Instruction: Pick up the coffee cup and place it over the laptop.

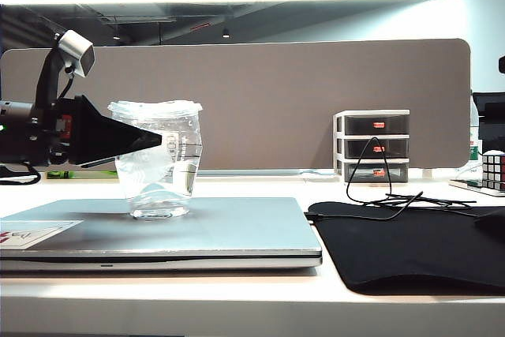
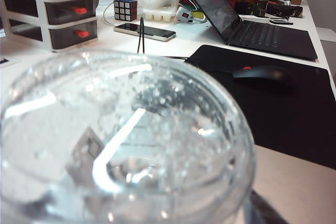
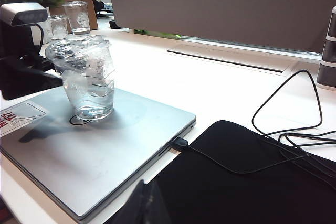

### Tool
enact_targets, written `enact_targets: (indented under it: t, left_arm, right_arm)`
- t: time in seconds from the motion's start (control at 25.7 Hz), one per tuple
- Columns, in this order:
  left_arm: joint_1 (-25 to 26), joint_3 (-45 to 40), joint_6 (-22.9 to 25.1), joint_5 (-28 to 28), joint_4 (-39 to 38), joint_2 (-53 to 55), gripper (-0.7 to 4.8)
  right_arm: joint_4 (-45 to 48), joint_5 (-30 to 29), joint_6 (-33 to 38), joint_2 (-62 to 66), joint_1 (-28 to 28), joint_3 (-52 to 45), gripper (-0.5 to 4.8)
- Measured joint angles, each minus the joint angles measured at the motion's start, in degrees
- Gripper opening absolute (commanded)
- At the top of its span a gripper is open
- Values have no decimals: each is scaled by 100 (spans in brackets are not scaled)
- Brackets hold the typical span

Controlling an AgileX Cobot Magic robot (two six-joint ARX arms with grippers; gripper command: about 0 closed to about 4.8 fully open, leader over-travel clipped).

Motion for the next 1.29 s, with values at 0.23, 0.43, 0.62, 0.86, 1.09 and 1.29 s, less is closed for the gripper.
enact_targets:
  t: [0.23, 0.43, 0.62, 0.86, 1.09, 1.29]
  left_arm:
    - [361, -221, -22, -44, 140, 2, 436]
    - [874, -225, -284, 50, 400, -28, 436]
    - [1333, -581, -579, 264, 1134, -439, 433]
    - [1582, -1263, -1329, -424, 1604, -1434, 270]
    - [1410, -2288, -1714, -1810, 1611, -2997, 108]
    - [1419, -2745, -1694, -2081, 1611, -3709, -5]
  right_arm:
    - [0, -2, 0, -2, 0, 0, -6]
    - [0, 0, 0, -2, 0, 0, -6]
    - [4, 0, 0, -2, 0, 0, -6]
    - [9, 0, 0, -2, 0, 0, -6]
    - [22, 2, 0, -2, 0, 0, -6]
    - [24, 2, 0, -2, 0, 0, -6]
